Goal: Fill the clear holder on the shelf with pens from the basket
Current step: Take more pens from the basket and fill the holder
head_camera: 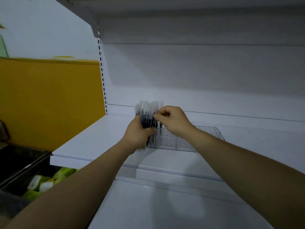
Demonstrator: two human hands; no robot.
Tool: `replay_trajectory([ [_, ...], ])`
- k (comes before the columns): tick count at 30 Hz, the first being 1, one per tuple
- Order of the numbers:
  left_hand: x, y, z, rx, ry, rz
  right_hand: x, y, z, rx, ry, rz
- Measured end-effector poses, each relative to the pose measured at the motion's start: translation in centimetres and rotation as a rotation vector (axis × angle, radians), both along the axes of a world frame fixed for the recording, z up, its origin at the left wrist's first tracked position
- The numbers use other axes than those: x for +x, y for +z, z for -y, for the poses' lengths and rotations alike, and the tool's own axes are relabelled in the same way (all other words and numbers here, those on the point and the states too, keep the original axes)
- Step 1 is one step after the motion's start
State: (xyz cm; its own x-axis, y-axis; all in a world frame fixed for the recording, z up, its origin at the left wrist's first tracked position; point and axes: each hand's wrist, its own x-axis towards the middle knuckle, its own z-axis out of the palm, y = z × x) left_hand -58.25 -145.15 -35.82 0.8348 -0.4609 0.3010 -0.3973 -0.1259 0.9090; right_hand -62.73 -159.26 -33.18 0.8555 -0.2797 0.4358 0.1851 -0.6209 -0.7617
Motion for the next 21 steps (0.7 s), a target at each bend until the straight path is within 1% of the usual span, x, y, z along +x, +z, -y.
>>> replay_trajectory([
  [8, -0.4, 0.2, -0.3, -0.053, -0.049, -0.033, -0.1, 0.4, -0.4, 0.05, -0.007, -0.027],
  [11, -0.2, 0.2, -0.6, -0.054, -0.008, -0.029, -0.2, 0.6, -0.5, 0.115, -0.023, -0.032],
  [14, 0.2, 0.1, -1.1, -0.03, 0.045, -0.046, 0.1, 1.5, -0.1, 0.278, -0.076, 0.053],
  [16, 0.4, -0.1, -1.5, -0.001, 0.074, -0.056, 0.4, 2.3, 0.7, 0.329, -0.137, 0.154],
  [18, 0.6, -0.2, -1.8, 0.013, 0.089, -0.061, 0.7, 2.7, 1.4, 0.286, -0.192, 0.222],
  [21, 0.7, -0.2, -2.0, 0.018, 0.096, -0.054, 1.1, 2.4, 1.7, 0.173, -0.218, 0.226],
])
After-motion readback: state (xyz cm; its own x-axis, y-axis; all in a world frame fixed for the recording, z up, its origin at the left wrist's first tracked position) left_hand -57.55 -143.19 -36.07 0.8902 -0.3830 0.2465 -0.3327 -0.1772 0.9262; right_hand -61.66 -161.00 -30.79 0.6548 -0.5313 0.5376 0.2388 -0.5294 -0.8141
